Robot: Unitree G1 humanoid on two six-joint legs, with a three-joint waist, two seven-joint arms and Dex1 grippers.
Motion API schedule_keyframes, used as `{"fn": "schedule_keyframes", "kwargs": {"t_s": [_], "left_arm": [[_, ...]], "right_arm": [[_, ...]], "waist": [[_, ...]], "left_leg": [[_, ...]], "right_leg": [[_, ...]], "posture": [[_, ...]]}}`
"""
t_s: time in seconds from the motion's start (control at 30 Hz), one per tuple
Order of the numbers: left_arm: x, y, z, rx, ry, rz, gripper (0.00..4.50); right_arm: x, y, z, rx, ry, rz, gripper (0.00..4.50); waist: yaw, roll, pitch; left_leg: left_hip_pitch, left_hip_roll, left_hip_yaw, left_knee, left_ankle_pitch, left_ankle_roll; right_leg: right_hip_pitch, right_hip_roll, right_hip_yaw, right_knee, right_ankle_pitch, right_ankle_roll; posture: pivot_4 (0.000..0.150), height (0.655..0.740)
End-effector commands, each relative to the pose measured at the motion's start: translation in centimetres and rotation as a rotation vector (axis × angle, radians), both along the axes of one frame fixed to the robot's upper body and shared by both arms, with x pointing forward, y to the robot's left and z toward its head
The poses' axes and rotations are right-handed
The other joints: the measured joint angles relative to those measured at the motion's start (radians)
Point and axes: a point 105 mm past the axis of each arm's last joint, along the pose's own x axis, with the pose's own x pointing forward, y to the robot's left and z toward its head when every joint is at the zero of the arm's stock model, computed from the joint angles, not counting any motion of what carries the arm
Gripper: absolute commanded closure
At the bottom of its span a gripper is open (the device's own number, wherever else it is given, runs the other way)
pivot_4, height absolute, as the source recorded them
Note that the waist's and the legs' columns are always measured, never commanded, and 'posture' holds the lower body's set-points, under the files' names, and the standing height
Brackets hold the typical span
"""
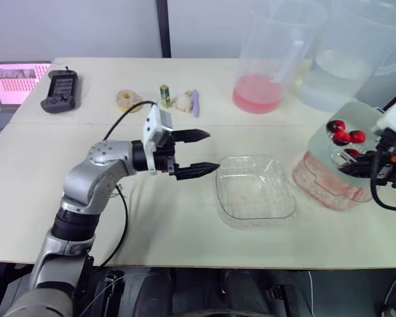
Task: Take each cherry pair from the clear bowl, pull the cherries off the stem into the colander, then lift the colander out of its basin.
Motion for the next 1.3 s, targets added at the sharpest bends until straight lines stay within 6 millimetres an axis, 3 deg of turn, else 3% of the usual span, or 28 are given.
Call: {"fn": "schedule_keyframes", "kwargs": {"t_s": [0.03, 0.4, 0.5, 0.6, 0.7, 1.03, 1.23, 1.3], "left_arm": [[-0.2, -0.1, 0.9, -0.001, -0.057, -0.025, 0.00], [0.0, 0.0, 0.8, 0.008, -0.065, -0.033, 0.00], [0.1, 0.1, 0.8, 0.013, -0.068, -0.034, 0.00], [0.0, 0.1, 0.6, 0.019, -0.068, -0.036, 0.00], [-0.1, 0.1, 0.5, 0.023, -0.064, -0.042, 0.00], [0.0, 0.2, 0.2, 0.037, -0.074, -0.034, 0.00], [0.0, 0.5, 0.2, 0.033, -0.070, -0.031, 0.00], [0.0, 0.5, 0.2, 0.032, -0.069, -0.029, 0.00]], "right_arm": [[-0.3, 0.1, 2.1, -0.008, -0.072, -0.002, 4.29], [-0.5, -0.9, 0.3, 0.057, -0.062, -0.055, 4.29], [-1.1, -0.4, -0.4, 0.098, -0.026, -0.022, 4.29], [-0.9, -0.8, -0.5, 0.088, -0.042, -0.047, 4.29], [-0.6, -2.0, -0.8, -0.035, -0.064, -0.069, 4.29], [-1.0, -0.7, -1.0, 0.020, -0.039, -0.002, 4.29], [-0.7, -1.5, -1.2, -0.020, -0.049, -0.030, 4.29], [-0.8, -1.0, -1.1, 0.022, -0.042, -0.007, 4.29]], "waist": [[0.000, 0.000, 0.000], [0.000, 0.000, 0.000], [-0.001, 0.000, 0.000], [-0.001, 0.000, 0.000], [0.000, 0.000, 0.000], [-0.001, 0.000, 0.000], [0.000, 0.000, 0.000], [-0.001, 0.000, 0.000]], "left_leg": [[0.000, 0.000, 0.000, 0.000, 0.000, 0.000], [0.000, 0.000, 0.000, 0.000, 0.000, 0.000], [0.000, 0.000, 0.000, 0.000, 0.000, 0.000], [0.000, 0.000, 0.000, 0.000, 0.000, 0.000], [0.000, 0.000, 0.000, 0.000, 0.000, 0.000], [0.000, 0.000, 0.000, 0.000, 0.000, 0.000], [0.000, 0.000, 0.000, 0.000, 0.000, 0.000], [0.000, 0.000, 0.000, 0.000, 0.000, 0.000]], "right_leg": [[0.000, 0.000, 0.000, 0.000, 0.000, 0.000], [0.000, 0.000, 0.000, 0.000, 0.000, 0.000], [0.000, 0.000, 0.000, 0.000, 0.000, 0.000], [0.000, 0.000, 0.000, 0.000, 0.000, 0.000], [0.000, 0.000, 0.000, 0.000, 0.000, 0.000], [0.000, 0.000, 0.000, 0.000, 0.000, 0.000], [0.000, 0.000, 0.000, 0.000, 0.000, 0.000], [0.000, 0.000, 0.000, 0.000, 0.000, 0.000]], "posture": [[0.150, 0.7400], [0.150, 0.7400], [0.150, 0.7400], [0.150, 0.7400], [0.150, 0.7400], [0.150, 0.7400], [0.150, 0.7400], [0.150, 0.7400]]}}
